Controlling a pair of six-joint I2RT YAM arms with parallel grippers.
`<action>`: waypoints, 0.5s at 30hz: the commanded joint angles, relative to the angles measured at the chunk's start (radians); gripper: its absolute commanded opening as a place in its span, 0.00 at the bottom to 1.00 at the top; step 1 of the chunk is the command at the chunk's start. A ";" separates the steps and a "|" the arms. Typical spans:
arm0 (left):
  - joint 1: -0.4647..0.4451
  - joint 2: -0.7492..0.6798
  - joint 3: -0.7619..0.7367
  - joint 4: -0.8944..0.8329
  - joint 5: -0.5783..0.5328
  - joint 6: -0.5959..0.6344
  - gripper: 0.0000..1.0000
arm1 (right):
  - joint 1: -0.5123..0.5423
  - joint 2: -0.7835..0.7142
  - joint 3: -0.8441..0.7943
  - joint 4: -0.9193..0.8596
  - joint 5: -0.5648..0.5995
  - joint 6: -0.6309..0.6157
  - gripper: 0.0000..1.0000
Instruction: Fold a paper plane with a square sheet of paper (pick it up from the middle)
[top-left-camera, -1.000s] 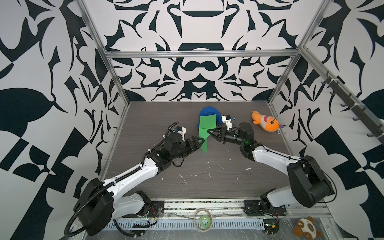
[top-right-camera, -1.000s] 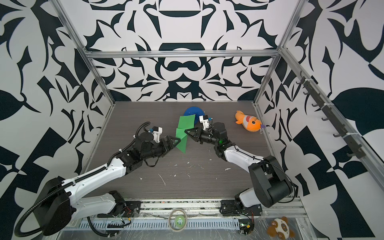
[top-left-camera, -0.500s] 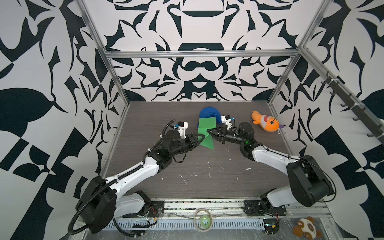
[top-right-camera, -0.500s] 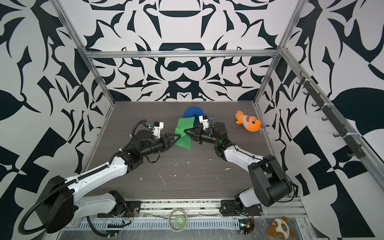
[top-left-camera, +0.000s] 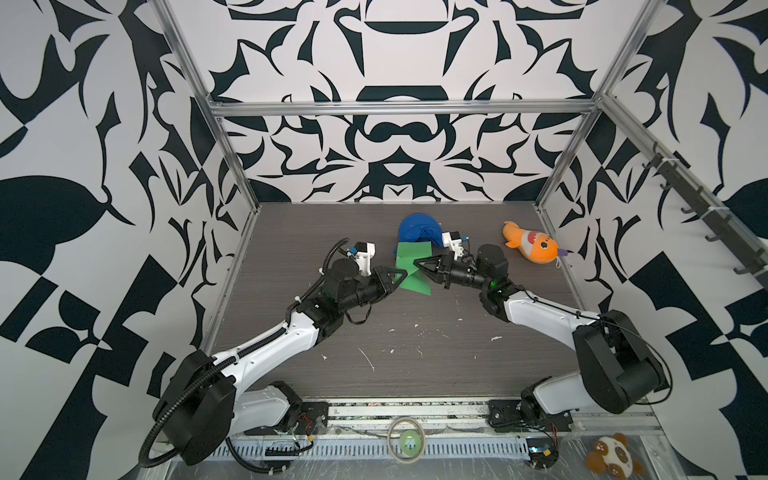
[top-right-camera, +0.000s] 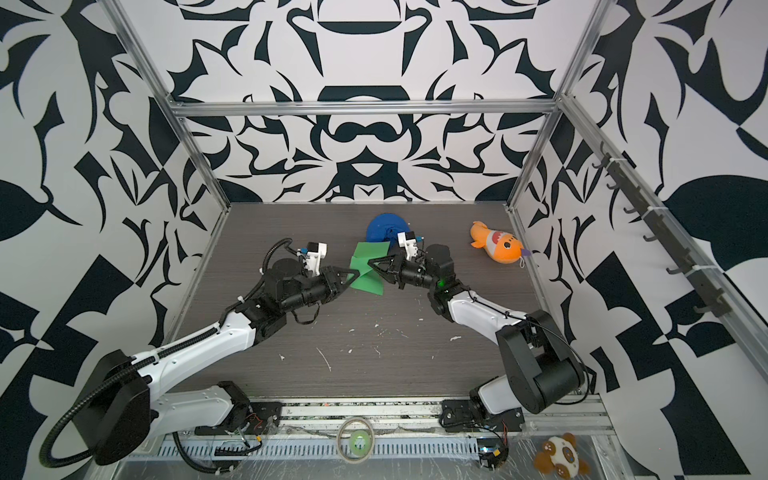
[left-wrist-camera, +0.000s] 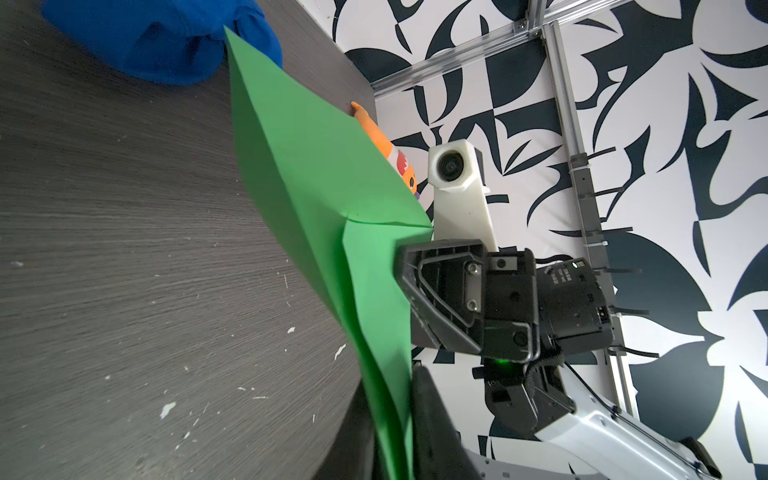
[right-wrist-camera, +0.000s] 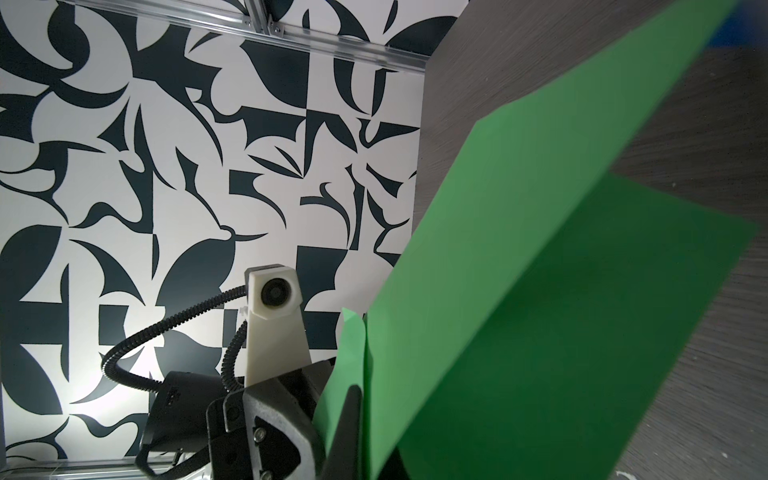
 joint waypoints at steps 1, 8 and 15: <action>0.010 0.004 -0.016 -0.004 -0.002 0.005 0.13 | 0.003 -0.004 0.021 0.017 -0.008 -0.032 0.00; 0.011 0.008 -0.001 -0.047 0.006 0.028 0.03 | 0.003 -0.032 0.033 -0.087 -0.007 -0.120 0.05; 0.031 -0.009 0.045 -0.304 -0.050 0.100 0.03 | -0.043 -0.130 0.067 -0.483 0.127 -0.343 0.47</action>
